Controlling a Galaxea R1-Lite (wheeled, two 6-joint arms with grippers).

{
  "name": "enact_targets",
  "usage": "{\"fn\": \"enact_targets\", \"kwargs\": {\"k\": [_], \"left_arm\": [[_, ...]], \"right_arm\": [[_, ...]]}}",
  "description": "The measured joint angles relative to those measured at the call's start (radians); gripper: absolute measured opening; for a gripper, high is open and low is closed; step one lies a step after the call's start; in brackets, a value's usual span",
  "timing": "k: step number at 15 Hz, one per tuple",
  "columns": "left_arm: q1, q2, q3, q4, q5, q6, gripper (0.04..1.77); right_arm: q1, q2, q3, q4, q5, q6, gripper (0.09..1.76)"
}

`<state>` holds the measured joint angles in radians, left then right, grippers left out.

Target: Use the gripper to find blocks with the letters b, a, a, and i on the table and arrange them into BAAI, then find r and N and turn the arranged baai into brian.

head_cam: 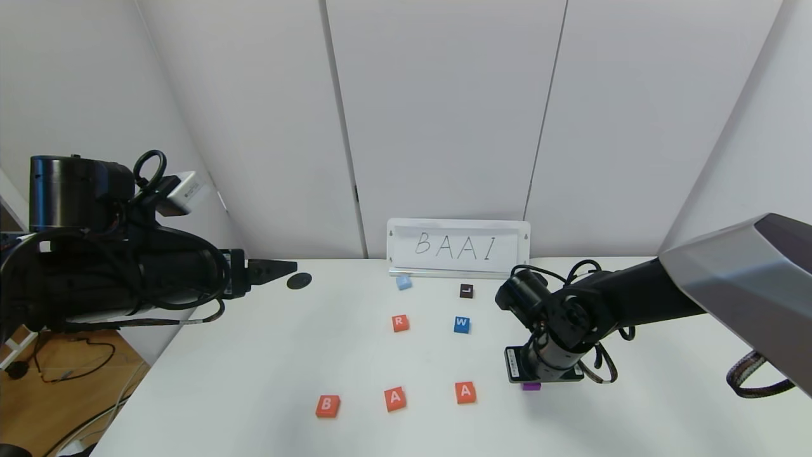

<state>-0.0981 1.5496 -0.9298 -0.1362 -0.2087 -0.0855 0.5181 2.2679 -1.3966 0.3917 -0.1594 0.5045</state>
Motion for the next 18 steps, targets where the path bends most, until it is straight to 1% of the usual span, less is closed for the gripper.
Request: {"fn": "enact_targets", "kwargs": {"k": [18], "left_arm": [[0.0, 0.0, 0.0, 0.0, 0.0, 0.002, 1.72]], "right_arm": [[0.0, 0.013, 0.003, 0.001, 0.002, 0.0, 0.54]]}}
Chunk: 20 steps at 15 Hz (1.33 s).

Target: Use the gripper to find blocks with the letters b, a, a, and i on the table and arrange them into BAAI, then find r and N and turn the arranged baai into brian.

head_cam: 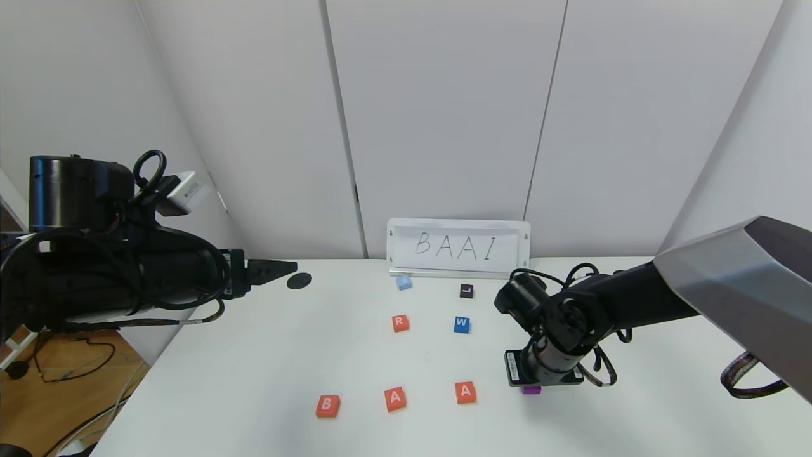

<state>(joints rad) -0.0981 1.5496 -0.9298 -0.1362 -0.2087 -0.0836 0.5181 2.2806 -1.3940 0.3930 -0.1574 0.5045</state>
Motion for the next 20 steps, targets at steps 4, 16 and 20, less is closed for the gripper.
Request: {"fn": "enact_targets", "kwargs": {"k": [4, 16, 20], "left_arm": [[0.0, 0.0, 0.0, 0.0, 0.0, 0.0, 1.72], [0.0, -0.001, 0.0, -0.001, 0.0, 0.0, 1.72], [0.0, -0.003, 0.0, 0.0, -0.001, 0.0, 1.72]], "right_arm": [[0.0, 0.002, -0.002, 0.001, 0.001, 0.0, 0.91], [-0.001, -0.009, -0.013, 0.006, 0.001, -0.004, 1.54], [-0.01, -0.041, -0.013, 0.011, 0.001, -0.021, 1.61]]}}
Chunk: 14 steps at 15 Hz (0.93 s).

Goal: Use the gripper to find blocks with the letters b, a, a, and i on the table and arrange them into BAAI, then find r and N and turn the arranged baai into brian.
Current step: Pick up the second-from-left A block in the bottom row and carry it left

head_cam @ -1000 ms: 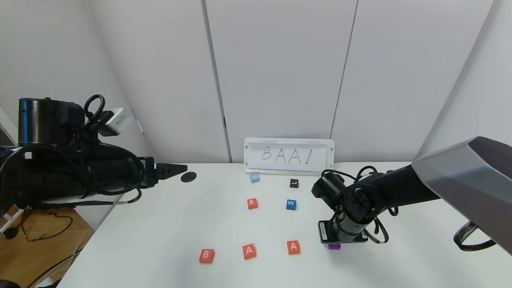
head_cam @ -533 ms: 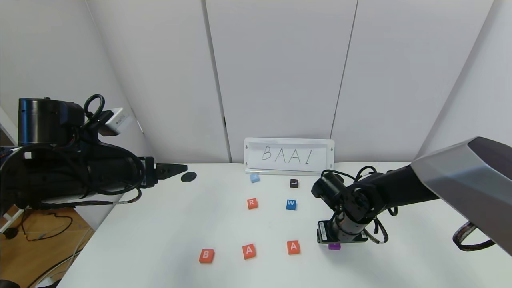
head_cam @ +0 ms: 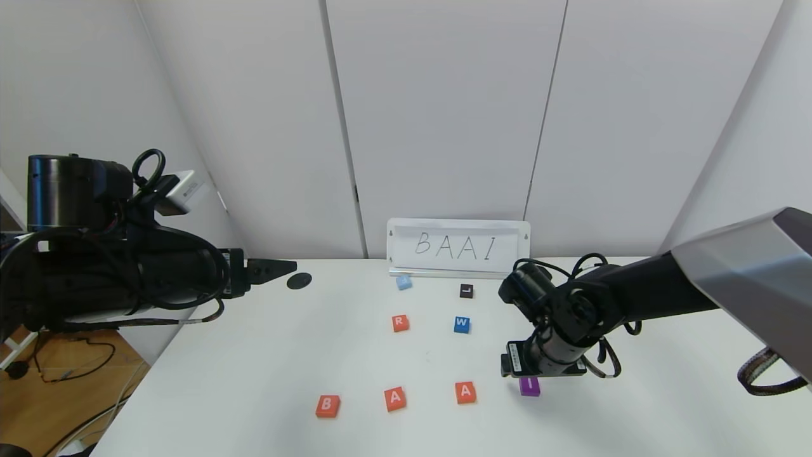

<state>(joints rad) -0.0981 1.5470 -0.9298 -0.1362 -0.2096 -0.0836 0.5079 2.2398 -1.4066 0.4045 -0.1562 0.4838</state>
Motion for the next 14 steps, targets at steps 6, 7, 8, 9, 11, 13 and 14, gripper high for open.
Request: {"fn": "enact_targets", "kwargs": {"k": [6, 7, 8, 9, 11, 13, 14], "left_arm": [[0.0, -0.005, 0.002, 0.0, 0.0, 0.006, 1.72], [0.0, -0.006, 0.002, 0.0, 0.0, 0.006, 1.72], [0.0, -0.007, 0.003, 0.0, 0.0, 0.006, 1.72], [0.0, -0.008, 0.003, 0.0, -0.001, 0.006, 1.72], [0.0, -0.01, 0.003, 0.0, 0.0, 0.006, 1.72], [0.0, -0.01, 0.003, 0.0, 0.0, 0.007, 1.72], [0.0, -0.01, 0.003, 0.0, 0.0, 0.007, 1.72]], "right_arm": [[-0.016, -0.077, 0.008, 0.007, 0.0, -0.048, 1.66], [-0.019, -0.091, 0.01, 0.007, 0.0, -0.062, 1.67], [-0.024, -0.105, 0.012, 0.008, 0.0, -0.076, 1.67], [-0.03, -0.121, 0.013, 0.007, 0.0, -0.092, 1.68], [-0.041, -0.148, 0.014, 0.006, 0.0, -0.125, 1.68], [-0.058, -0.178, 0.016, 0.006, 0.0, -0.162, 1.69], [-0.069, -0.193, 0.016, 0.005, 0.0, -0.178, 1.69]]}}
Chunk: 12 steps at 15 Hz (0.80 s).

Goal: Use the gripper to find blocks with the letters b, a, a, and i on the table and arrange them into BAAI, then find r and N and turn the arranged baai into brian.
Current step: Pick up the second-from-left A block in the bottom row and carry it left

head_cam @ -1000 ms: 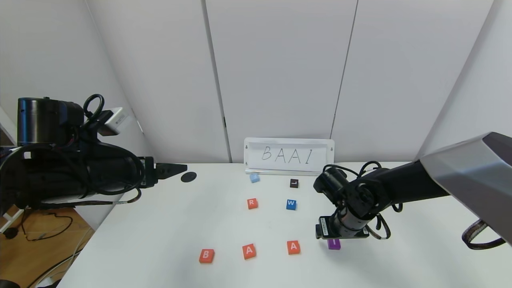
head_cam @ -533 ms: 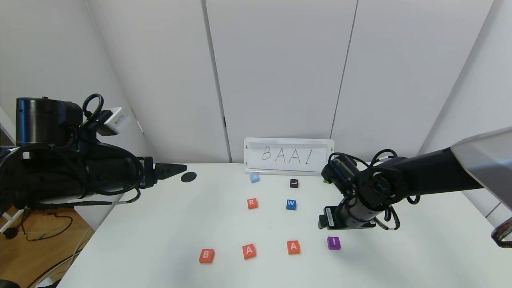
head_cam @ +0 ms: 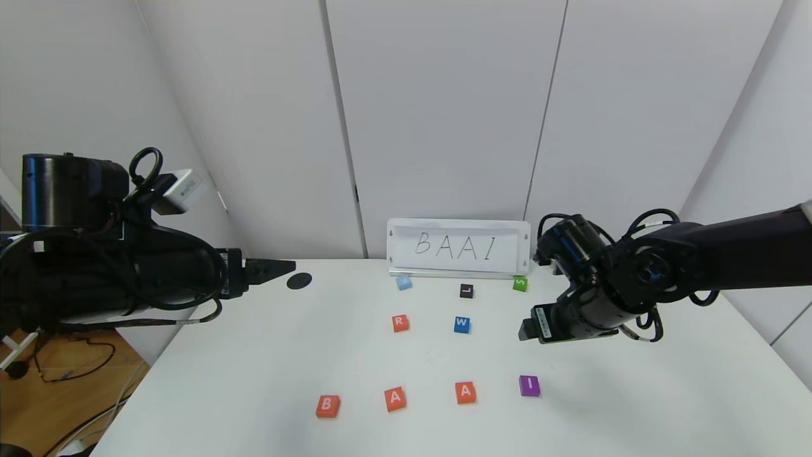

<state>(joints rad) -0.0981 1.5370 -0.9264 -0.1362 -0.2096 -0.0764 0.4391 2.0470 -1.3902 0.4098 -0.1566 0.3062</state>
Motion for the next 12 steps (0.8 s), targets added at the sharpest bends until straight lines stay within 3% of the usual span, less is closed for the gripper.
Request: {"fn": "enact_targets", "kwargs": {"k": [7, 12], "left_arm": [[0.0, -0.005, 0.002, 0.0, 0.001, 0.0, 1.72], [-0.004, -0.035, 0.023, 0.0, 0.001, 0.015, 1.72]], "right_arm": [[-0.093, -0.131, 0.005, -0.003, 0.001, -0.134, 1.7], [-0.152, -0.292, 0.067, -0.009, 0.002, -0.221, 1.7]]}}
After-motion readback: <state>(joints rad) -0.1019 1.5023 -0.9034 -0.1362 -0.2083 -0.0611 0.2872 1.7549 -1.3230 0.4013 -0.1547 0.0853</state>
